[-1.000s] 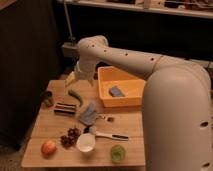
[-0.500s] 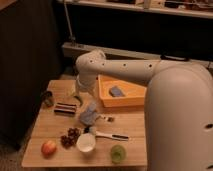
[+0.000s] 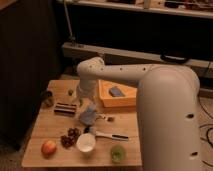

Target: Place towel in metal cup

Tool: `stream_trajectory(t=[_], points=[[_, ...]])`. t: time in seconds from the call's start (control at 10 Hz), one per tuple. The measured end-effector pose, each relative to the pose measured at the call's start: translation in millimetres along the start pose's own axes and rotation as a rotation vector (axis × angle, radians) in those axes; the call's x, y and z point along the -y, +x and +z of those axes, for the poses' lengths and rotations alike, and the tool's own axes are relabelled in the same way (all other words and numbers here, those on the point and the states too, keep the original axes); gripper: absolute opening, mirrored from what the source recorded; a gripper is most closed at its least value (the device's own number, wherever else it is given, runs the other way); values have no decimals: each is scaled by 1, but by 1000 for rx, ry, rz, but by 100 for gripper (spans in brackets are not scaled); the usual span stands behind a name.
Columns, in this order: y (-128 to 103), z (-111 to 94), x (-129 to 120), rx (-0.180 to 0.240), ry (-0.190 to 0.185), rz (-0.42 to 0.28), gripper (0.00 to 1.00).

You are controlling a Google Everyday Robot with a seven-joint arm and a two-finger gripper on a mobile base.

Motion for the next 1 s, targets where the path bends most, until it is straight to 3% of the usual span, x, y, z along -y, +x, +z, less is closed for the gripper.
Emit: stream_trajectory(t=[0.6,1.0], points=[[-1,28,23,-18,11,22,80],[-12,46,24,-33,37,11,80]])
